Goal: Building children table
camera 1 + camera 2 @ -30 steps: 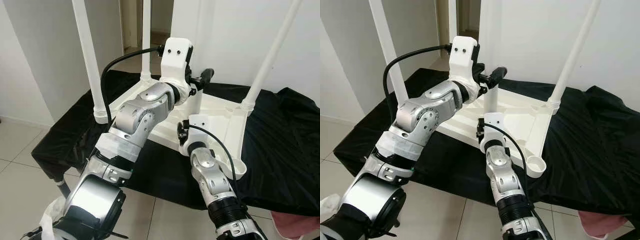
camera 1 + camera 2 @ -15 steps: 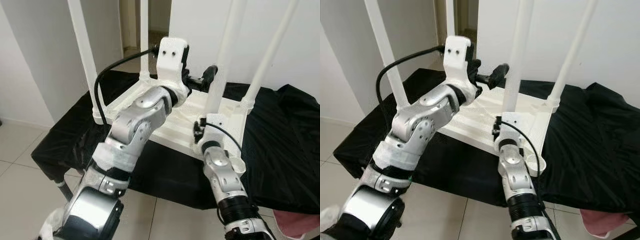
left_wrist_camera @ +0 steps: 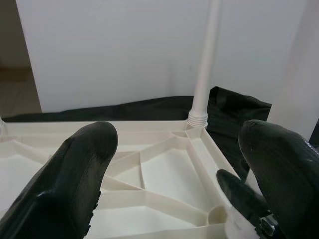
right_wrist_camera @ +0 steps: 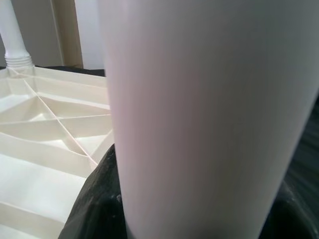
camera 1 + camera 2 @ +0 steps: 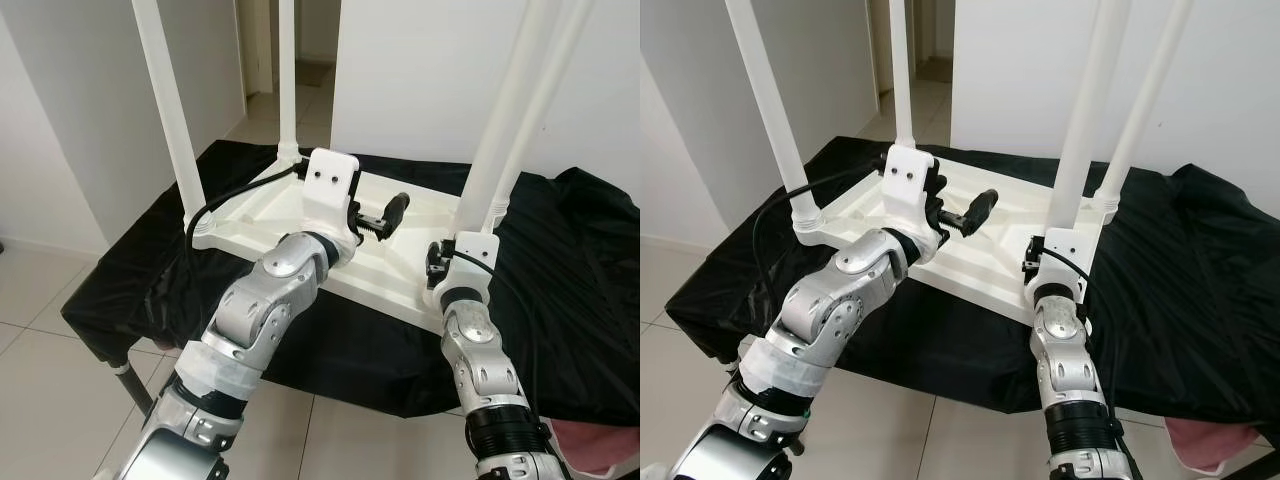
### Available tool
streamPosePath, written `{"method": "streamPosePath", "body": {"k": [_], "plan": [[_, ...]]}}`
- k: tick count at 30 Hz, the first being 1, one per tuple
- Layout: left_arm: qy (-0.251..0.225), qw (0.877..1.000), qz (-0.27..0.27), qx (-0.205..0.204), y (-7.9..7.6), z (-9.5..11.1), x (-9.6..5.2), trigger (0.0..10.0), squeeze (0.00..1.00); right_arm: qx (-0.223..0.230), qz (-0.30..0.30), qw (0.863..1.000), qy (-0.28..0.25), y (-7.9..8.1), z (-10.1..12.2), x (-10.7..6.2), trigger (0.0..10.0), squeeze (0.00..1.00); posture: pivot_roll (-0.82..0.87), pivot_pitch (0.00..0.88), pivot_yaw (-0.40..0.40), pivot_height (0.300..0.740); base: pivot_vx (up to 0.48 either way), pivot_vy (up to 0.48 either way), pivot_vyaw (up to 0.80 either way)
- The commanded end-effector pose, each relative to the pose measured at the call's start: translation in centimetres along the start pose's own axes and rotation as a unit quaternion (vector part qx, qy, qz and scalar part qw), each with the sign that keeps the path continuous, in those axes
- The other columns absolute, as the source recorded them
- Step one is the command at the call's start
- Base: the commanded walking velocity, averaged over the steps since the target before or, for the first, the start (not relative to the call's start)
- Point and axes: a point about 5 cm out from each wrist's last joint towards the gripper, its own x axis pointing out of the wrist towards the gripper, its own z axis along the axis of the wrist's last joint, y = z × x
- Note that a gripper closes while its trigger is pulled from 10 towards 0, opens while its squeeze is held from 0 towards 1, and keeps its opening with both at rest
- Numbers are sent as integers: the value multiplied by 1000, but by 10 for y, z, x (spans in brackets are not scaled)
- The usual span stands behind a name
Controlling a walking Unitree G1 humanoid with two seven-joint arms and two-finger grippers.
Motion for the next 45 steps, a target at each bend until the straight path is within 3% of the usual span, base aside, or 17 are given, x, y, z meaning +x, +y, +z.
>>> {"method": "streamPosePath", "body": {"k": [1,12,20,25,30,45], "plan": [[-3,999,-43,30,-7,-8,-7,10000,0,-13,-11,1000,-3,-5,-5,-6,10000,0,1,93,21,740,0,0,0],[26,998,-23,60,-4,-30,-19,10000,0,-22,-5,1000,-20,-15,-8,-17,10000,0,0,92,21,740,0,0,0],[52,991,-62,104,-14,-50,-31,10000,0,-48,20,998,-46,-21,-9,-27,10000,0,0,96,22,740,0,0,0],[56,991,-73,99,-19,-54,-34,10000,0,-47,21,998,-47,-23,-10,-30,10000,0,-1,98,24,740,0,0,0],[66,989,-95,93,-29,-62,-38,10000,0,-39,6,998,-48,-35,-13,-33,10000,0,-1,101,26,740,0,0,0],[86,985,-113,100,-29,-73,-41,10000,0,-34,16,999,-28,-40,-24,-40,10000,0,-11,108,35,740,0,0,0]]}}
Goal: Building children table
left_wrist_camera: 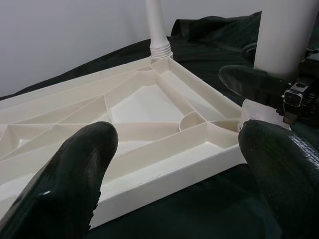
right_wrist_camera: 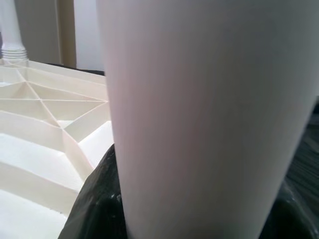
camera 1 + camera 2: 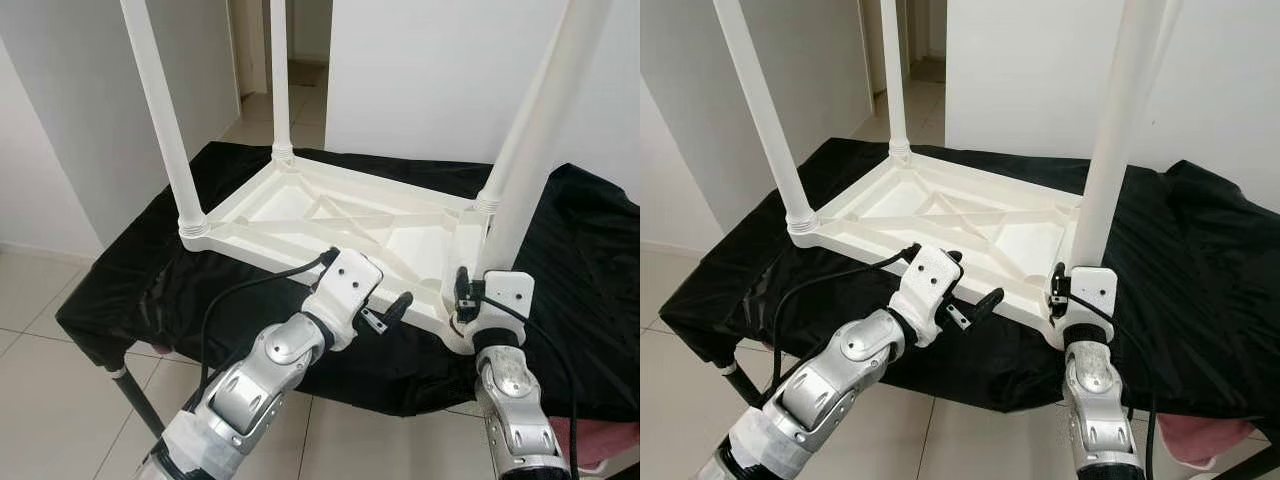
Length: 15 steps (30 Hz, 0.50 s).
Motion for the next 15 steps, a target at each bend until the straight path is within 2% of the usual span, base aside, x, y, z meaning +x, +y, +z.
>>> {"method": "streamPosePath", "body": {"k": [1,6,11,13,15], "plan": [[7,999,-37,-1,-6,-5,-1,10000,0,6,12,1000,19,0,-10,-5,10000,0,-13,109,36,740,0,0,0],[8,999,-35,1,-4,-5,0,10000,0,12,48,998,43,6,-26,-14,10000,0,-13,113,35,740,0,0,0],[9,999,-34,0,-4,-6,0,10000,0,20,54,997,51,6,-30,-16,10000,0,-12,115,33,740,0,0,0],[9,999,-34,1,-4,-6,0,10000,0,26,57,996,59,6,-33,-17,10000,0,-14,116,34,740,0,0,0],[9,999,-34,0,-4,-5,0,10000,0,52,55,994,77,4,-38,-18,10000,0,-14,117,34,740,0,0,0]]}}
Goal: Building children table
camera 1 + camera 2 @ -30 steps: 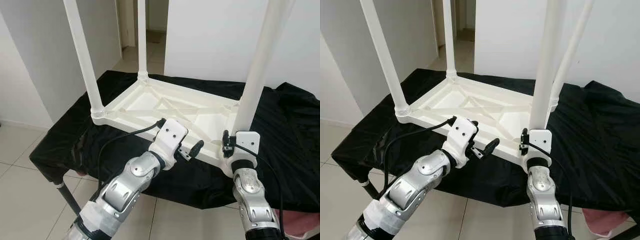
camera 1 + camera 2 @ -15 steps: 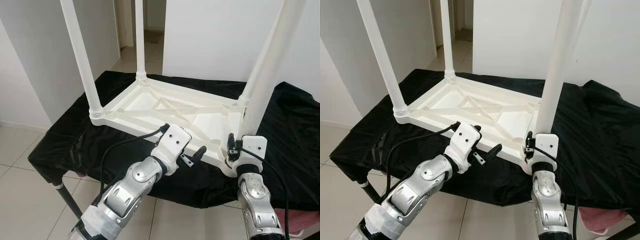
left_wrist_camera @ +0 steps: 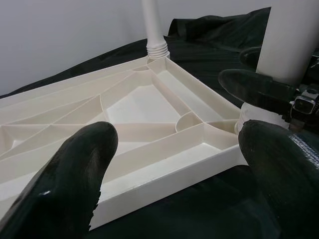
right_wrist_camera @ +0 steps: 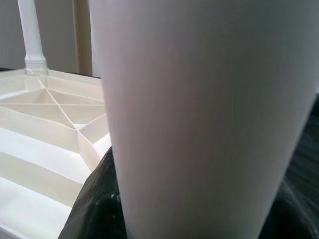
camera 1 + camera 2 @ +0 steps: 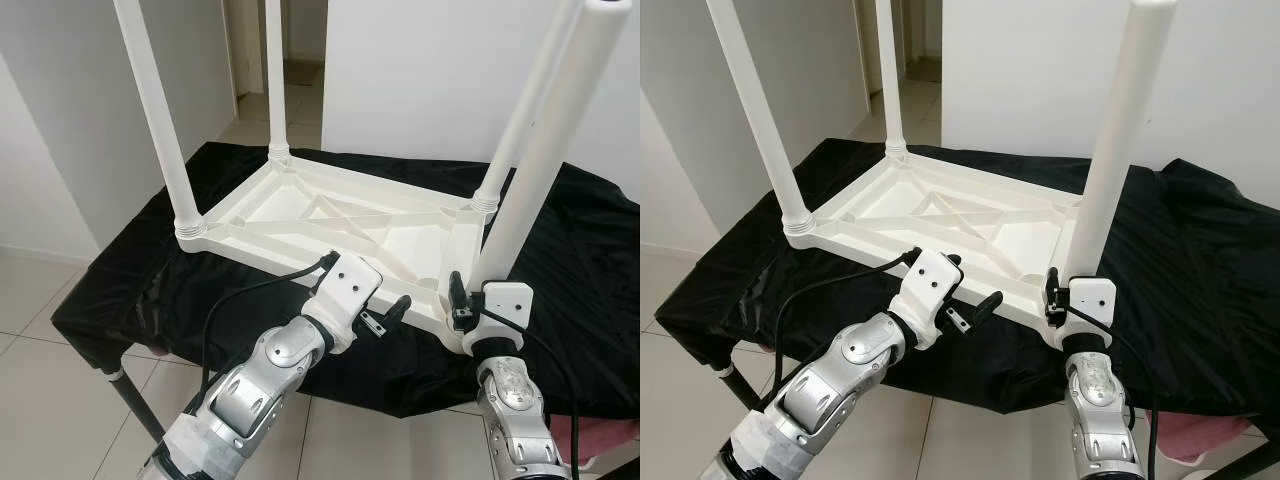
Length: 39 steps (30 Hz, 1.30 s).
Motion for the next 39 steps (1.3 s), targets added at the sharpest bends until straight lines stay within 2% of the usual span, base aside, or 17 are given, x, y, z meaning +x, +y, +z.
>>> {"method": "streamPosePath", "body": {"k": [1,11,20,26,28,30,31,33,39], "plan": [[7,999,-35,1,-3,-4,-1,10000,0,39,3,996,84,1,-31,-12,10000,0,-13,120,35,740,0,0,0],[6,999,-35,-1,-3,-3,-1,10000,0,64,3,990,123,0,-42,-11,10000,0,-9,124,35,740,0,0,0],[4,999,-34,-3,-3,-1,-2,10000,0,78,-1,980,184,1,-51,-7,10000,0,-9,124,38,740,0,0,0],[4,999,-33,-4,-3,-1,-1,10000,0,67,-9,978,198,-3,-53,-4,10000,0,-10,126,37,740,0,0,0],[4,999,-34,-5,-3,-1,-1,10000,0,54,-1,979,196,-4,-52,-3,10000,0,-11,128,35,740,0,0,0],[3,999,-34,-6,-3,-1,-1,10000,0,31,25,990,137,-1,-39,-2,10000,0,-10,129,30,740,0,0,0],[3,999,-34,-6,-3,-1,-1,10000,0,31,25,990,137,-1,-39,-2,10000,0,-10,129,30,740,0,0,0],[3,999,-32,-7,-3,-1,-1,10000,0,47,32,993,103,1,-30,-2,10000,0,-11,130,28,740,0,0,0],[2,1000,-25,-17,0,-2,-2,10000,0,82,50,994,59,3,-13,-1,10000,0,-14,131,23,740,0,0,0]]}}
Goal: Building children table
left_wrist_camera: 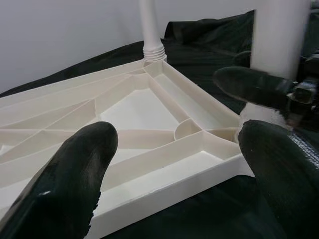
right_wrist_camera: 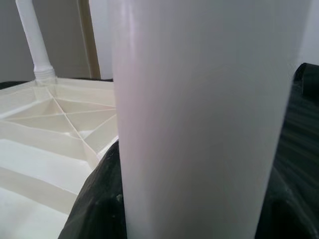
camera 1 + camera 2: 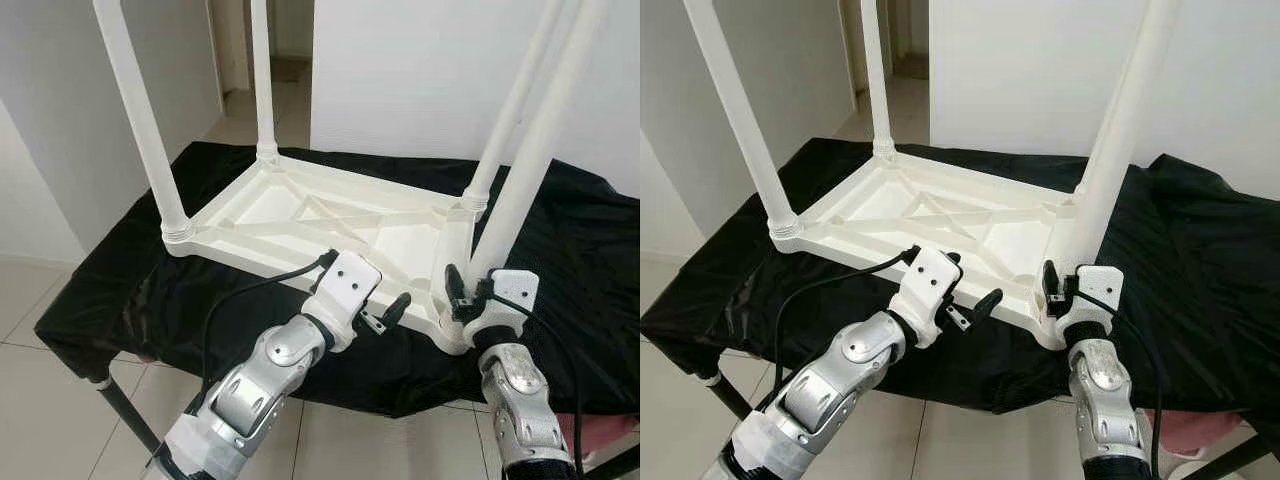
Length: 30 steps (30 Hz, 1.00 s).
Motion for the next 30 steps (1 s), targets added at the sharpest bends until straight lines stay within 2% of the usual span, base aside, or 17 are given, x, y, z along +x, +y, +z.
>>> {"method": "streamPosePath", "body": {"k": [1,4,14,20,27,30], "plan": [[6,999,-36,-5,-3,-2,-1,10000,0,21,15,998,48,5,-19,-8,10000,0,-14,131,23,740,0,0,0],[6,999,-31,-7,0,-2,-1,10000,0,21,22,999,40,5,-14,-7,10000,0,-14,131,20,740,0,0,0],[-2,1000,7,-16,25,0,-6,10000,0,30,30,999,-12,1,13,-1,10000,0,-14,122,5,740,0,0,0],[-16,998,58,-26,47,2,-14,10000,0,52,17,997,-60,-2,36,8,10000,0,-15,109,0,740,0,0,0],[-19,995,85,-39,56,0,-19,10000,0,49,14,997,-66,-2,42,12,10000,0,-12,103,-7,740,0,0,0],[-12,994,103,-38,63,-4,-24,10000,0,20,-14,999,-45,-2,34,14,10000,0,-3,97,-19,740,0,0,0]]}}
